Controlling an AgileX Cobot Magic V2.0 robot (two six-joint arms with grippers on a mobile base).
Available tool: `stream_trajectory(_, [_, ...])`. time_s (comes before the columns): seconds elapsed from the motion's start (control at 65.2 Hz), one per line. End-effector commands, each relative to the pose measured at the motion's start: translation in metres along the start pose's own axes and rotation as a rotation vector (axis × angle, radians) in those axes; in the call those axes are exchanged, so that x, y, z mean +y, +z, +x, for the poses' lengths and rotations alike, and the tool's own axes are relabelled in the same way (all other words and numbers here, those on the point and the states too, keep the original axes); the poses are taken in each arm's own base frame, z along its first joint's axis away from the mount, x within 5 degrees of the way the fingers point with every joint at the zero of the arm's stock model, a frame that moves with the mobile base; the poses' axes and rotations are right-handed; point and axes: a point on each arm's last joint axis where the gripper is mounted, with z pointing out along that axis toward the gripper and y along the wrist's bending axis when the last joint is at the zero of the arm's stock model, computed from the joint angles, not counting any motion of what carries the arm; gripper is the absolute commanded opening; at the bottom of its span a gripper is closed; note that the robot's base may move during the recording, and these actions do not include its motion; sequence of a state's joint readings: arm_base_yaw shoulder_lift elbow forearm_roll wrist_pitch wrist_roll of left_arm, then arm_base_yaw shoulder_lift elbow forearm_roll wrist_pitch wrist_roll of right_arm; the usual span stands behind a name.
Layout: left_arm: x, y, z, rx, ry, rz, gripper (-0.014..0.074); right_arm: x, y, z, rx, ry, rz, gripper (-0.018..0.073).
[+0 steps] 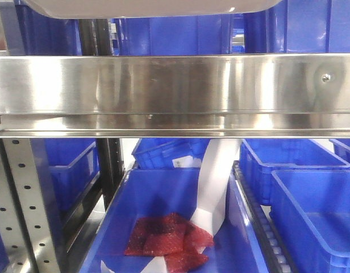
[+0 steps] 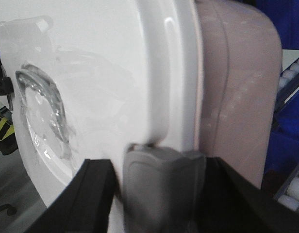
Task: Grab white bin and place on right shelf
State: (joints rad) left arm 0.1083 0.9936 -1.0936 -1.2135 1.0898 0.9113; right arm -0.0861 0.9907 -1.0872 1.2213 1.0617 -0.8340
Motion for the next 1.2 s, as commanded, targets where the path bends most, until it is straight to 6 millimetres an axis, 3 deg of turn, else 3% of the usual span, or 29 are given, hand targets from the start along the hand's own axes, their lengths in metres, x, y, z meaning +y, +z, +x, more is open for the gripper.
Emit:
stream_trajectory(0.0, [-0.0402,-0.0094,-0.009,-0.031,0.002,0.297,0.0271,0.0308,-0.007,-0.0145,-0.098,0.051,-0.228,0.038])
stream_trajectory(1.18, [-0.0405,-0.0095,-0.0098,-0.038,-0.001,0.3,0.027,0.0308,-0.007,-0.0145,-0.098,0.051,-0.228,0.038])
